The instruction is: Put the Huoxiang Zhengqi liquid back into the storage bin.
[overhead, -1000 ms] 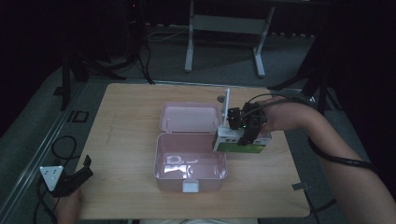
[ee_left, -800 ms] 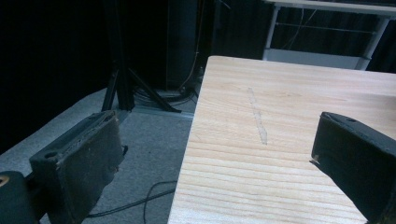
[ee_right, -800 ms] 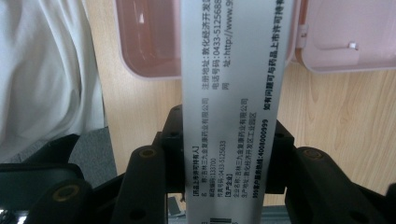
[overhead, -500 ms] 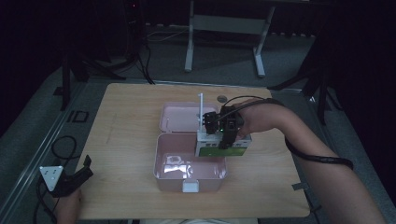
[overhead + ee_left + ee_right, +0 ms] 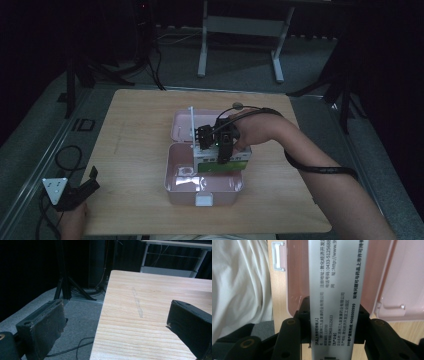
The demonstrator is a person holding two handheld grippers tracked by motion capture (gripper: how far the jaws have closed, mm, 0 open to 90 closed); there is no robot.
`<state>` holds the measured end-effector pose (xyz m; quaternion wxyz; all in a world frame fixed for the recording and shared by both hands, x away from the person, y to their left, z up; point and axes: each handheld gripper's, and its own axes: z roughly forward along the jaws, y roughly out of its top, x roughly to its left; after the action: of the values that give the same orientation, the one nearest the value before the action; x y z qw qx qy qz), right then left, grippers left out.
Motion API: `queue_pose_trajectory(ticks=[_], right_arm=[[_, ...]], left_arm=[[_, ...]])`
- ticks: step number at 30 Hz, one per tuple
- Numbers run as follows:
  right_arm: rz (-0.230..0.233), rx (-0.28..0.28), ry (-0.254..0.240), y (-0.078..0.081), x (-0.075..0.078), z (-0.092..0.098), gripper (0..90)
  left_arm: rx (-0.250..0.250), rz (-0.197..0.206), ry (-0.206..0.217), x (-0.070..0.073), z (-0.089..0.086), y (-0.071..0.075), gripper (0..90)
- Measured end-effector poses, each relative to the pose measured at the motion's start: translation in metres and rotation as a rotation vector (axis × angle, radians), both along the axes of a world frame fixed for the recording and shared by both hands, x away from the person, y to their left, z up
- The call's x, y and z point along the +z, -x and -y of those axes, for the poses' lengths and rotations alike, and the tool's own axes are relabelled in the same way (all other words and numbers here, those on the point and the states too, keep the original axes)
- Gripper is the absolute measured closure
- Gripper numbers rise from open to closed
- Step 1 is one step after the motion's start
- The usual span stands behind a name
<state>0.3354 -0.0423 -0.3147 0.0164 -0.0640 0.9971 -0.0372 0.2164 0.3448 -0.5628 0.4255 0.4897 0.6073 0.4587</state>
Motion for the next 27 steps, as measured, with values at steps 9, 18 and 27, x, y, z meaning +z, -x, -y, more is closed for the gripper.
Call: queue_pose_trajectory(ticks=[9,18,27], right_arm=[[-0.023,0.012,-0.002,0.002,-0.02,-0.016,61.6],[-0.067,-0.004,0.019,-0.004,-0.062,-0.021,61.5],[-0.106,-0.021,0.019,-0.006,-0.094,-0.022,61.6]], left_arm=[[0.0,-0.003,0.002,0.0,0.0,0.0,2.1],[-0.002,-0.003,0.0,0.0,0.0,-0.001,2.1],[-0.002,-0.003,0.0,0.0,0.0,-0.001,2.1]])
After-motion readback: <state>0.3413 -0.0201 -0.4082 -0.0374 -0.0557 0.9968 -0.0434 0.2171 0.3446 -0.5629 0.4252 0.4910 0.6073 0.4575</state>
